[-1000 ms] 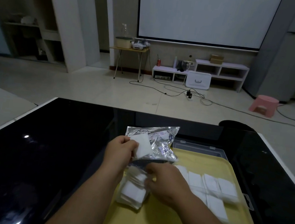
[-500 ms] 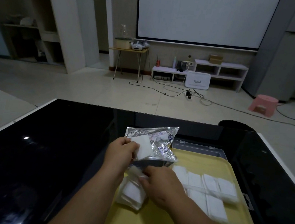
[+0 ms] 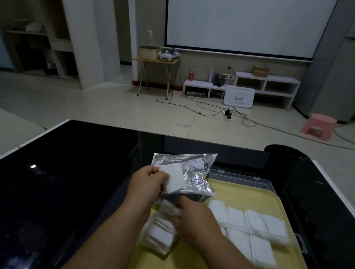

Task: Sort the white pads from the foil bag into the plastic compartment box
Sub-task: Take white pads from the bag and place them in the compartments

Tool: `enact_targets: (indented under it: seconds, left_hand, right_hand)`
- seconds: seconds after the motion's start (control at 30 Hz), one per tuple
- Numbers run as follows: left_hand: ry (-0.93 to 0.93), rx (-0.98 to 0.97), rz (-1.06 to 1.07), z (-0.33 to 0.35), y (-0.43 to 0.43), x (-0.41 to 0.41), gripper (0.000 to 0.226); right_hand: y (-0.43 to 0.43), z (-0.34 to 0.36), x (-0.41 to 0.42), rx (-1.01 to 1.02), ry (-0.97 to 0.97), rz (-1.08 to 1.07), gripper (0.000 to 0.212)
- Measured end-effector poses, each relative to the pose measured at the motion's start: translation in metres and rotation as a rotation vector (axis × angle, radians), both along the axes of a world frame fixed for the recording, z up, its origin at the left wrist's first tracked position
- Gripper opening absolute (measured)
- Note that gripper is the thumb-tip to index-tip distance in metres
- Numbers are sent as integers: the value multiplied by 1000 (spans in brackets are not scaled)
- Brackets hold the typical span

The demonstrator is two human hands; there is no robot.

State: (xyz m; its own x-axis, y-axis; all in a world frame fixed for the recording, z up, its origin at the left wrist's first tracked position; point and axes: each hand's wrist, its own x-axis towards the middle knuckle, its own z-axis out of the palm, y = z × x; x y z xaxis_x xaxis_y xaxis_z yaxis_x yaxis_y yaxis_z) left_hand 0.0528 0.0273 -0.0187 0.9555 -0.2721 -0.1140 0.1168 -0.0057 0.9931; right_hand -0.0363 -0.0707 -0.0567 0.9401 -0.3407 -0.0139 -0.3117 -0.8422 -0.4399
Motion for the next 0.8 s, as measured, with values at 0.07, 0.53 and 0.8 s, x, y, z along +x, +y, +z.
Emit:
enact_targets:
  seconds: [0.07,0.53,0.8]
  left_hand:
    - [-4,6,6,1,0,-1,10]
    - [-49,3,104,8,-7,-5,9]
    - [-74,100,-18,6,-20,-22,5]
  right_hand:
    - [-1,-1,1,5,-34,-23,38]
    - [-38,37,-24,304,-350,-306,18]
    - [-57,51,-47,831,-467,-346,17]
